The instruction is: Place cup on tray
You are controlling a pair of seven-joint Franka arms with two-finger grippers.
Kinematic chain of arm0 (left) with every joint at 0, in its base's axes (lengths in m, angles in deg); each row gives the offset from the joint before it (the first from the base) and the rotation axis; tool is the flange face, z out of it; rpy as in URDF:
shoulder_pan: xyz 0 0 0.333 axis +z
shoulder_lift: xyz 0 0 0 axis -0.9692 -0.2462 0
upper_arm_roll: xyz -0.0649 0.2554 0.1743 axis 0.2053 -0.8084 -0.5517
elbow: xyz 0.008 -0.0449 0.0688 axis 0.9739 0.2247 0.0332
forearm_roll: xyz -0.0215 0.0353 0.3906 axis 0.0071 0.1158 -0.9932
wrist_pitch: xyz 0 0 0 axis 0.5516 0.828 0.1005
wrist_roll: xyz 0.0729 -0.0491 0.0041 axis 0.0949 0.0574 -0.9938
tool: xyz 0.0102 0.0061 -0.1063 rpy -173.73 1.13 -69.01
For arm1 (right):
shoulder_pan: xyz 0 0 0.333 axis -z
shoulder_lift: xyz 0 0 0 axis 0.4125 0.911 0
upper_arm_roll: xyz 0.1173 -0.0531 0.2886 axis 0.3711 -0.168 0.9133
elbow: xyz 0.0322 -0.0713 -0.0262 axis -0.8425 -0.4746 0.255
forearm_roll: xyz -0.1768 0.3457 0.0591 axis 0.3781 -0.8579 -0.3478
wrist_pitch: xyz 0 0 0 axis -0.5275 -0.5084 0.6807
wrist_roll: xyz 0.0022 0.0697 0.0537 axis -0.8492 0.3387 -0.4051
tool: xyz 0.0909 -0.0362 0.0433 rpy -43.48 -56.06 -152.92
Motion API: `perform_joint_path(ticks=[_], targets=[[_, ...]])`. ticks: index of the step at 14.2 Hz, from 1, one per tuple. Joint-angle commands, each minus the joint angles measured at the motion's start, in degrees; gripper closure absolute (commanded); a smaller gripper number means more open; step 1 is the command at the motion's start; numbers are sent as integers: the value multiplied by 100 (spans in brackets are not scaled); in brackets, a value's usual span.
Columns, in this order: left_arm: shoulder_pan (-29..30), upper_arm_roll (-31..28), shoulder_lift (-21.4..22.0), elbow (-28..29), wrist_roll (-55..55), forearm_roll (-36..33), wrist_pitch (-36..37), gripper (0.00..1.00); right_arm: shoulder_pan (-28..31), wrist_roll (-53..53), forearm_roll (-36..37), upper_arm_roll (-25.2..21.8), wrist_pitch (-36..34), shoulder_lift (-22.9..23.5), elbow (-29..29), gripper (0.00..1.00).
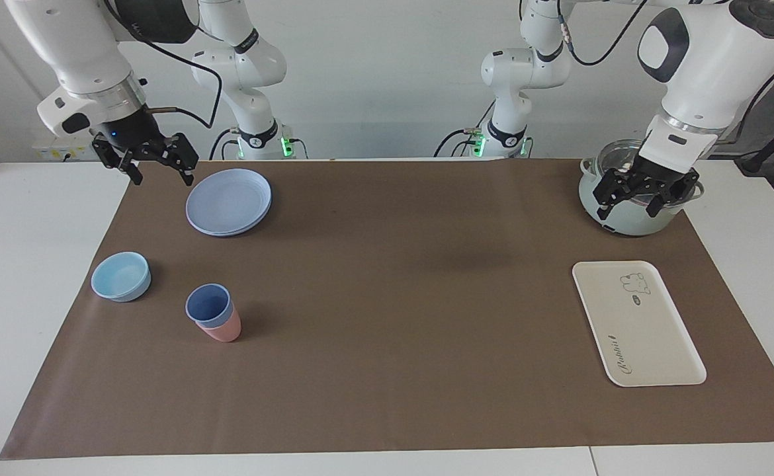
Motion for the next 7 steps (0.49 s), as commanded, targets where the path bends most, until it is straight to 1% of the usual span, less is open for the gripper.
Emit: perform_joint_path(ticks=[1, 5, 7], targets=[[52, 19, 172, 209, 6, 23, -70, 0, -33, -93, 54, -13, -89, -84, -22, 0], [61, 19, 172, 200, 6, 23, -70, 0, -24, -128, 45, -13, -72, -92, -49, 0], [61, 19, 172, 209, 6, 23, -70, 0, -7, -32, 45, -13, 60, -101, -101, 0]])
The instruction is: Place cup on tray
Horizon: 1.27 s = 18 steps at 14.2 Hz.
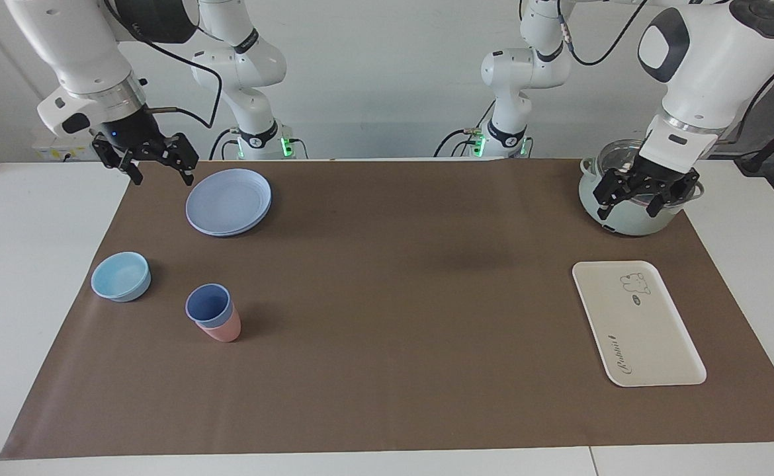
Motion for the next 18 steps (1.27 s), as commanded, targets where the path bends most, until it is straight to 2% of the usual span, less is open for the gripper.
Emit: perform_joint_path(ticks=[1, 5, 9, 11, 14, 18], targets=[[50, 19, 171, 209, 6, 23, -70, 0, -5, 147, 36, -22, 280, -101, -118, 0], [50, 19, 171, 209, 6, 23, -70, 0, 266, 1437, -278, -31, 1229, -31, -373, 0], [50, 19, 171, 209, 6, 23, -70, 0, 1022, 4107, -1288, -31, 2169, 118, -978, 0], [58, 19, 171, 209, 6, 23, -70, 0, 1268, 5293, -1990, -31, 2671, 284, -1260, 0], [50, 19, 171, 209, 6, 23, -70, 0, 1690, 7394, -3483, -31, 2821, 916, -1244, 0], [50, 19, 171, 209, -3, 23, -70, 0, 1718, 8663, -4864, -31, 2857, 1497, -1235, 0]])
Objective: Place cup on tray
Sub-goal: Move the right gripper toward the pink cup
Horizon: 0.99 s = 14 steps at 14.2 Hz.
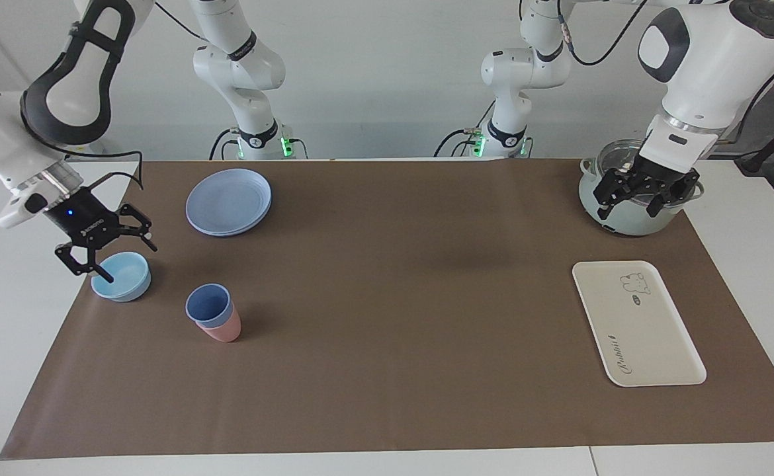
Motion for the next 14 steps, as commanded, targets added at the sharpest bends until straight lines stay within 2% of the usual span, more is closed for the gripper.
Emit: perform_joint_path(ticks=[1, 5, 8, 11, 14], targets=[[57, 19, 171, 208, 6, 23, -70, 0, -13, 722, -890, 65, 63, 345, 36, 0], [49, 19, 171, 208, 6, 23, -70, 0, 31, 2047, -2085, 65, -427, 1161, 132, 0], [49, 19, 171, 208, 6, 23, -70, 0, 31, 2516, -2281, 65, -482, 1373, 141, 0], [49, 19, 171, 208, 6, 23, -70, 0, -100, 3113, -3078, 74, -464, 1602, 159, 0], [49, 19, 171, 200, 6, 23, -70, 0, -284, 3370, -3466, 74, -377, 1656, 203, 0]])
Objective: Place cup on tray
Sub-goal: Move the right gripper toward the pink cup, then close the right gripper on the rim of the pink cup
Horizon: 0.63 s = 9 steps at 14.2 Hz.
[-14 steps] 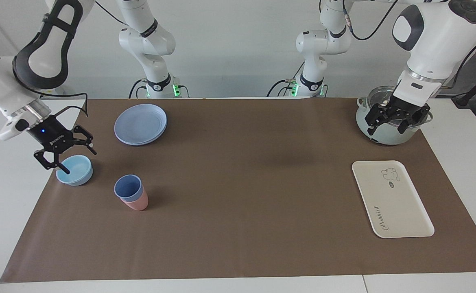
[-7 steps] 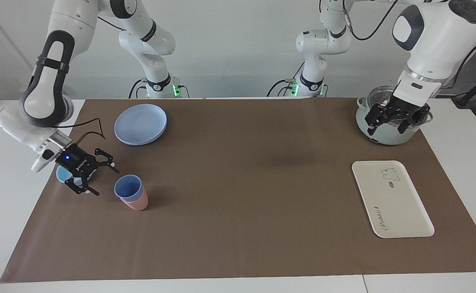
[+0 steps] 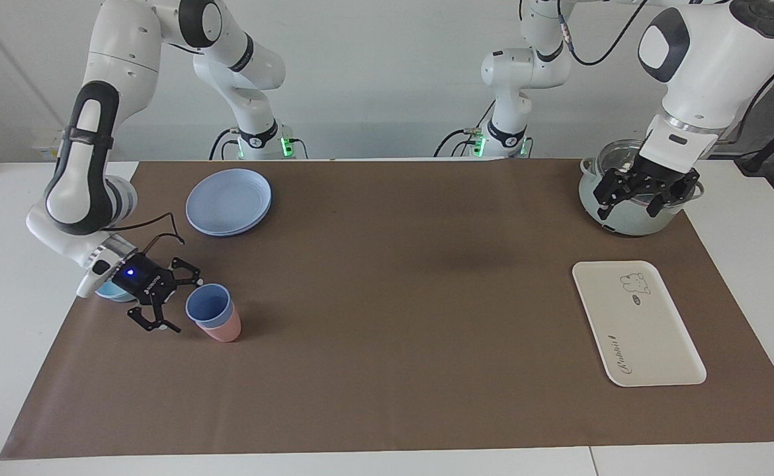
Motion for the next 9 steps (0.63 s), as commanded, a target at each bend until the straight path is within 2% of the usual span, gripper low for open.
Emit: perform_joint_path(ticks=[1, 9], targets=[[57, 19, 171, 208, 6, 23, -70, 0, -211, 243, -402, 2, 5, 121, 148, 0], [49, 19, 171, 208, 6, 23, -70, 0, -274, 428, -359, 2, 58, 112, -80, 0]])
